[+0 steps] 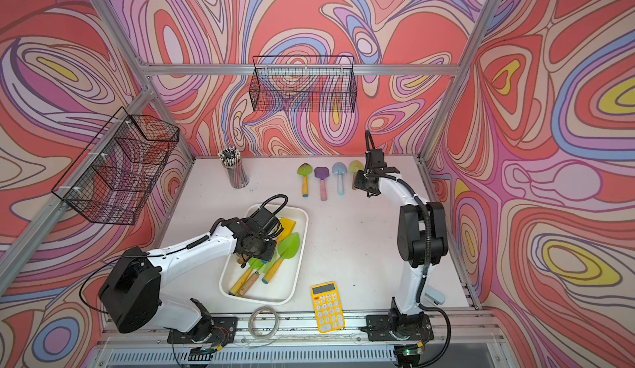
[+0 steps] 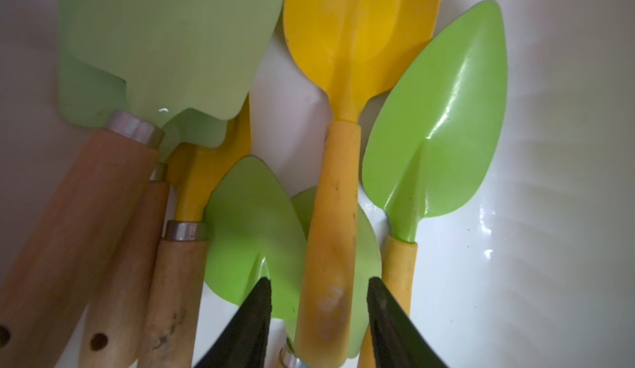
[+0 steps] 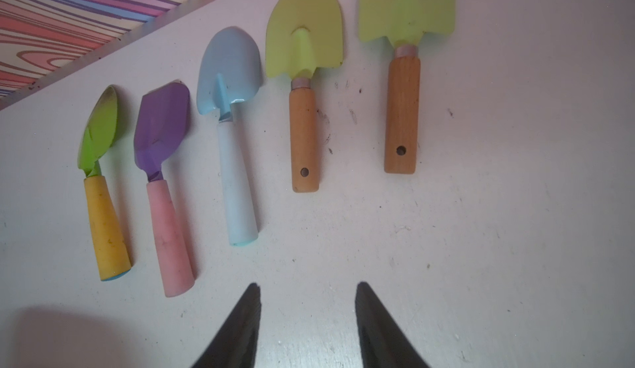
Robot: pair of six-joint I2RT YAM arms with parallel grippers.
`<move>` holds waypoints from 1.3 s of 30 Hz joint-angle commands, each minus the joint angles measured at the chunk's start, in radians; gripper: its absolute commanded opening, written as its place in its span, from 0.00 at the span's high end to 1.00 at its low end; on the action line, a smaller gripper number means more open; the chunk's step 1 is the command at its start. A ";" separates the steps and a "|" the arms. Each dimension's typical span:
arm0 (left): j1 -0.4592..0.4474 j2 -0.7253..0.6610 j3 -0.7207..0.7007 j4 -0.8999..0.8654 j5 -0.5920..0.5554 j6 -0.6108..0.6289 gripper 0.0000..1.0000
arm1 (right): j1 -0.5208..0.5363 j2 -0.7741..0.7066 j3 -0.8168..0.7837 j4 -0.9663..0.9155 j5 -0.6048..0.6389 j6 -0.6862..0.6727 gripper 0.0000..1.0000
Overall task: Take the shovel out of the storage box
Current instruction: Pick up the shovel from the storage box.
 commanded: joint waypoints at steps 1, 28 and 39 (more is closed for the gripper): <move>-0.015 0.027 0.025 -0.062 -0.050 0.019 0.50 | 0.006 -0.035 -0.025 0.025 -0.003 0.014 0.53; -0.053 0.084 0.058 -0.058 -0.079 0.024 0.88 | 0.013 -0.064 -0.062 0.036 -0.012 0.006 0.54; -0.028 0.017 0.116 -0.116 -0.072 0.026 1.00 | 0.049 -0.139 -0.110 0.059 -0.035 0.005 0.54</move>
